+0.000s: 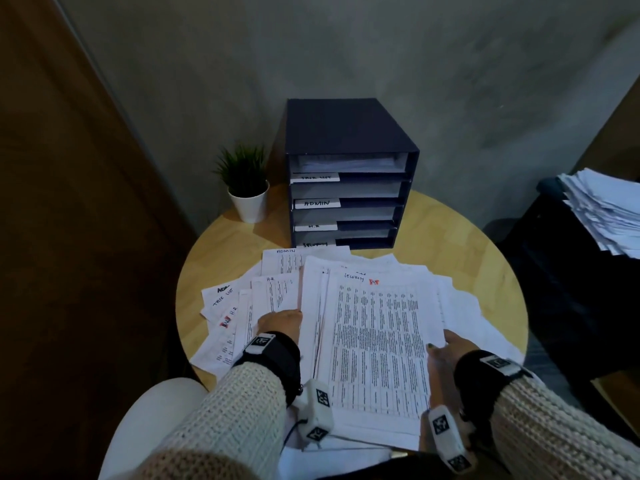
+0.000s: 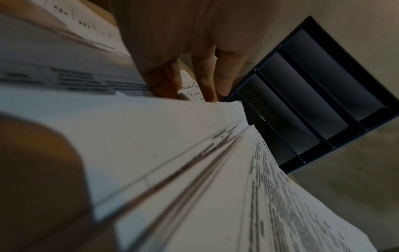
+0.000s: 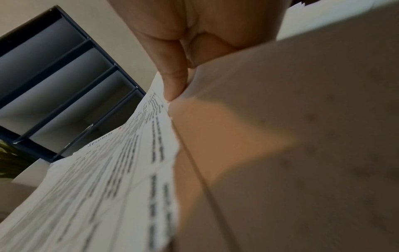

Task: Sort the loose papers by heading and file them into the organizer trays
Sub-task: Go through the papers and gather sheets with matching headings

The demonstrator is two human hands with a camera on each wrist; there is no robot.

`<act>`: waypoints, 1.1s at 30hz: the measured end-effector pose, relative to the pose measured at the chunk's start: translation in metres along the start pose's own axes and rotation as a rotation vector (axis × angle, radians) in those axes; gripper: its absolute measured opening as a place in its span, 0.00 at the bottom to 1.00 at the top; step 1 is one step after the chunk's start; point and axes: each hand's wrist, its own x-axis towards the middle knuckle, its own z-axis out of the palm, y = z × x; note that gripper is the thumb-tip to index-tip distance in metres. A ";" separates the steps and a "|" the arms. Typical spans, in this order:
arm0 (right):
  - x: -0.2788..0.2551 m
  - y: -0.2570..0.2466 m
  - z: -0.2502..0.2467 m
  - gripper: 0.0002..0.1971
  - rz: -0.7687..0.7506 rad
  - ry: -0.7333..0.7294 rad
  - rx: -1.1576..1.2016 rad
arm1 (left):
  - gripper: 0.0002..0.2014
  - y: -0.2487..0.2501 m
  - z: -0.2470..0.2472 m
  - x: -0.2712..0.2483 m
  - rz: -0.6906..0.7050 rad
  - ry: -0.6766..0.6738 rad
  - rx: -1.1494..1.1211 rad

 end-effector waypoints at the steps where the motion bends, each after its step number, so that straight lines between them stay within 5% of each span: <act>1: 0.000 0.001 0.000 0.31 0.002 -0.004 -0.002 | 0.25 0.004 -0.002 -0.001 -0.006 -0.016 -0.037; 3: 0.001 0.002 0.000 0.31 -0.004 -0.006 0.010 | 0.23 0.016 -0.006 -0.004 -0.069 -0.143 -0.201; 15: 0.000 0.000 -0.002 0.29 -0.013 -0.007 -0.014 | 0.13 0.016 -0.008 -0.010 -0.093 -0.207 -0.534; 27: -0.018 -0.005 -0.005 0.30 -0.001 0.019 -0.018 | 0.15 0.078 -0.057 -0.054 0.369 0.113 -0.473; 33: -0.024 -0.006 -0.005 0.31 0.030 0.056 -0.013 | 0.16 0.074 -0.088 -0.040 0.231 0.225 -0.470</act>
